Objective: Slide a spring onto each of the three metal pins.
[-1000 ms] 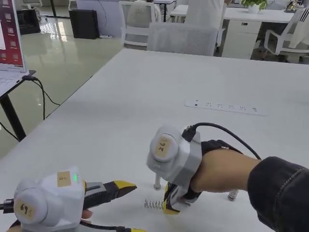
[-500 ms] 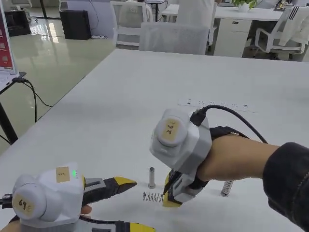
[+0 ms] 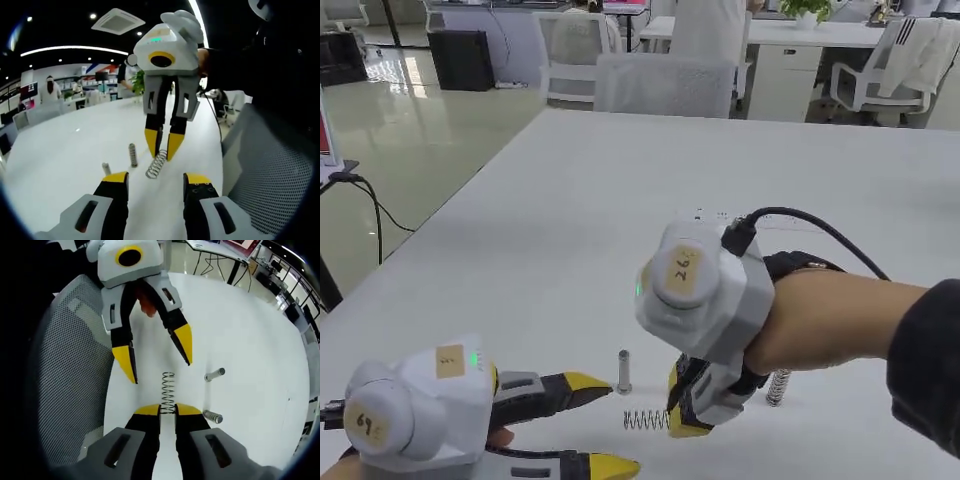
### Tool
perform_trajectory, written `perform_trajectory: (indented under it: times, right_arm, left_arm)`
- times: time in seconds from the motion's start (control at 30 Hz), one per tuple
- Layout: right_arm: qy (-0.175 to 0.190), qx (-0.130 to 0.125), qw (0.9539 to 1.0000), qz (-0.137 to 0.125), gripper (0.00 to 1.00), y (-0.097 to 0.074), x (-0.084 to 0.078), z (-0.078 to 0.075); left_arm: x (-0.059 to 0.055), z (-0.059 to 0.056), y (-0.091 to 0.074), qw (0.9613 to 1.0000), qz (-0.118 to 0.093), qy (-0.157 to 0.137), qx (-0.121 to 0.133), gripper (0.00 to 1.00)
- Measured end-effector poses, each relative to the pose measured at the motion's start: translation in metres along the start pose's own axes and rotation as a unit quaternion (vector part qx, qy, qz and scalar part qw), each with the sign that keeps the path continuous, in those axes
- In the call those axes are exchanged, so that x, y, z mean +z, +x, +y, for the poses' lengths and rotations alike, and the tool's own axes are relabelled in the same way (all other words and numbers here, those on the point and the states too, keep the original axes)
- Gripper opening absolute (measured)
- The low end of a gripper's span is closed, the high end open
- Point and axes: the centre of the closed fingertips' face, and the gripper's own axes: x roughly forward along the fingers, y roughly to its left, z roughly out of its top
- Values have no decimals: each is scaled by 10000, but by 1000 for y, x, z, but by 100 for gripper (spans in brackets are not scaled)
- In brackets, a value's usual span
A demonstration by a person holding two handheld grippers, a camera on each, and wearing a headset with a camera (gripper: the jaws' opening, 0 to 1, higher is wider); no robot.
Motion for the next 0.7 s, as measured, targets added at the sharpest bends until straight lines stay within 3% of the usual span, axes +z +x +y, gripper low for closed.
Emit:
perform_trajectory:
  times: [0.3,0.7]
  right_arm:
    - [-248,92,9996,101,8,-3,2,9]
    - [-479,228,9985,116,8,-6,4,17]
  left_arm:
    - [2,-8,2,9997,-2,134,-186,18]
    - [2,-17,4,9990,-10,228,-393,6]
